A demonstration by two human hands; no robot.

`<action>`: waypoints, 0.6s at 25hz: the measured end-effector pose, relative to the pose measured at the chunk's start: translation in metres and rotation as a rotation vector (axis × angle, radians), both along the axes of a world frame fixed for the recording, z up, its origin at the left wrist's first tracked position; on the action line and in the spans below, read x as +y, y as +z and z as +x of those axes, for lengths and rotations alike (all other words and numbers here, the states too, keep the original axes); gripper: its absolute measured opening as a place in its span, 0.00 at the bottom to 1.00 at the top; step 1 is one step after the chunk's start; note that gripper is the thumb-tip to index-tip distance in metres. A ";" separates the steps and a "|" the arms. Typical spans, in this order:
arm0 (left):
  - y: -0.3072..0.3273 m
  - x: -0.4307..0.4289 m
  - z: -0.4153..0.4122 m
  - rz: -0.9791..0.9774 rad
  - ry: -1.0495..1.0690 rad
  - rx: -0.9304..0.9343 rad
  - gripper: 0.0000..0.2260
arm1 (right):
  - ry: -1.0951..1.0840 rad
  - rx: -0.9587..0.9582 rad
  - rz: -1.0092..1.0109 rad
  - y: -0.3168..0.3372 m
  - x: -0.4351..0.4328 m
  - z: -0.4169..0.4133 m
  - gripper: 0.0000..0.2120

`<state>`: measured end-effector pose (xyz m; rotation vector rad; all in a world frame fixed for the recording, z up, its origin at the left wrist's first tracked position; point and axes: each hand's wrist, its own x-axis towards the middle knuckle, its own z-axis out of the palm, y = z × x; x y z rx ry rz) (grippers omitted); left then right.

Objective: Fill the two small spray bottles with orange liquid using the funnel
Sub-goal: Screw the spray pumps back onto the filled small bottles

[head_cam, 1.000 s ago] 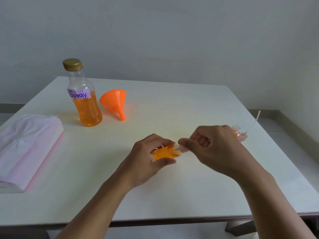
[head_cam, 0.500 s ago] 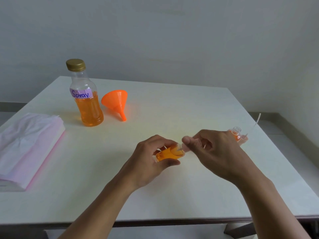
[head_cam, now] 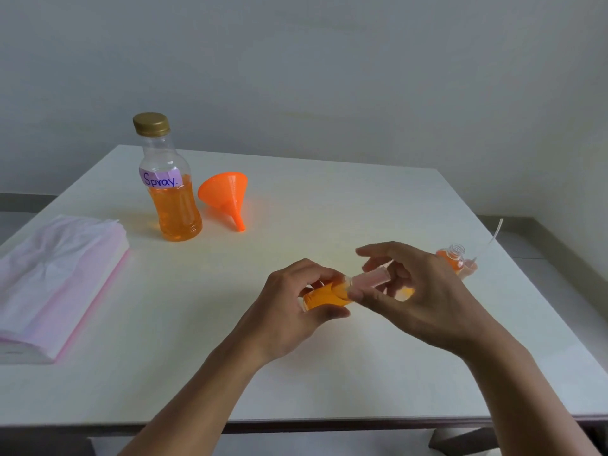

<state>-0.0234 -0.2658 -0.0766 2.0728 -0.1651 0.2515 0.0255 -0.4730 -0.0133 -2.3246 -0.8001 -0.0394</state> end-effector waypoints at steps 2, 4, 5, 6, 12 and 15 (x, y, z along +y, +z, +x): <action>-0.001 0.002 0.000 -0.009 0.004 -0.001 0.20 | 0.043 -0.026 0.026 -0.004 0.000 -0.001 0.18; -0.003 0.001 0.000 0.005 0.003 -0.007 0.20 | -0.059 -0.076 0.007 -0.006 0.009 -0.001 0.17; -0.003 0.000 0.000 0.023 0.001 -0.006 0.20 | -0.121 -0.083 0.001 -0.006 0.012 0.000 0.22; -0.004 -0.002 -0.001 0.041 0.000 -0.004 0.20 | -0.147 -0.080 -0.008 -0.005 0.011 0.001 0.25; -0.006 -0.002 0.001 0.041 0.000 -0.027 0.17 | -0.017 -0.032 -0.021 -0.008 0.004 -0.002 0.06; -0.011 -0.009 0.001 0.119 0.025 -0.101 0.15 | -0.099 -0.012 0.029 -0.017 0.011 -0.003 0.02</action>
